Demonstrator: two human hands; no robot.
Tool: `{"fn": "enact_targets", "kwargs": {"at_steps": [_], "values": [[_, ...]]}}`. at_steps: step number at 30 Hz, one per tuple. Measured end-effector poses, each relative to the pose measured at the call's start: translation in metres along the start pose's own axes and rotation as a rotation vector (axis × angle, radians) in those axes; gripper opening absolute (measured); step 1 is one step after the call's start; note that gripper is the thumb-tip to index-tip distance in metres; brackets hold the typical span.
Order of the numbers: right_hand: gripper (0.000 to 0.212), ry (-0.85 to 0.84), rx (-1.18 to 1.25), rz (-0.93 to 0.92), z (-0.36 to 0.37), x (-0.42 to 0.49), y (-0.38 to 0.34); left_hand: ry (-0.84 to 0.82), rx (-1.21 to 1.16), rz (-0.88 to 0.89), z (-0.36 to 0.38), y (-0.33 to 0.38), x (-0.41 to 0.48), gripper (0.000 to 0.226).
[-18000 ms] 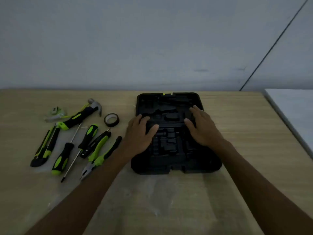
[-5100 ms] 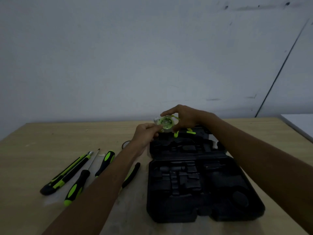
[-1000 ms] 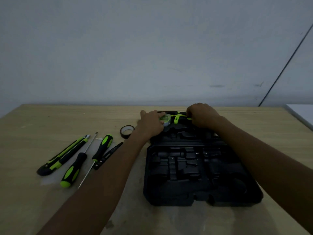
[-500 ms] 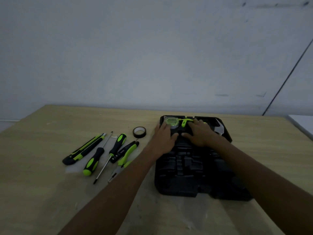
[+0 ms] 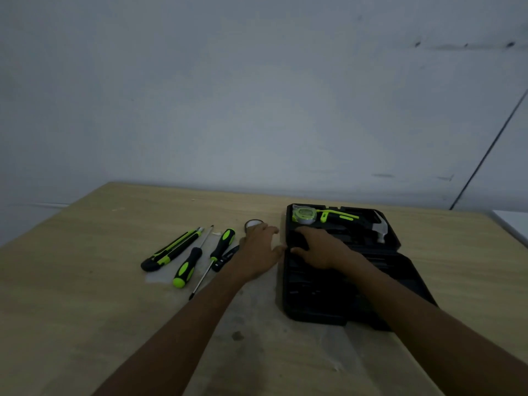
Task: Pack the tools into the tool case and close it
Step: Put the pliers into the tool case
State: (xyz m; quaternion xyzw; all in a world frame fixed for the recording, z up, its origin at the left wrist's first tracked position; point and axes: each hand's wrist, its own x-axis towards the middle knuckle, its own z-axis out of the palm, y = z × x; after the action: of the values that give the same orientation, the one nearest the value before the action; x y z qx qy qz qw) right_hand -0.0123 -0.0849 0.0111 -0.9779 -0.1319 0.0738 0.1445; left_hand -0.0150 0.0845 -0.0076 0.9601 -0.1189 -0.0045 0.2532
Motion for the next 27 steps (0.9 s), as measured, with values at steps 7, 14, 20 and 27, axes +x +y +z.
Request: {"fn": "enact_targets", "kwargs": {"at_steps": [7, 14, 20, 27], "values": [[0.053, 0.07, 0.059, -0.05, -0.001, 0.002, -0.023, 0.158, -0.043, -0.153, -0.028, -0.035, -0.012, 0.037], [0.066, 0.045, 0.03, -0.321, 0.001, 0.007, -0.06, 0.223, -0.094, -0.243, -0.05, -0.066, -0.025, 0.031], [0.066, -0.154, 0.105, -0.392, 0.014, 0.016, -0.075, 0.212, 0.011, -0.178, -0.042, -0.069, -0.037, 0.03], [0.069, -0.189, 0.064, -0.44, 0.017, 0.023, -0.074, 0.225, 0.052, -0.186, -0.018, -0.089, -0.039, 0.04]]}}
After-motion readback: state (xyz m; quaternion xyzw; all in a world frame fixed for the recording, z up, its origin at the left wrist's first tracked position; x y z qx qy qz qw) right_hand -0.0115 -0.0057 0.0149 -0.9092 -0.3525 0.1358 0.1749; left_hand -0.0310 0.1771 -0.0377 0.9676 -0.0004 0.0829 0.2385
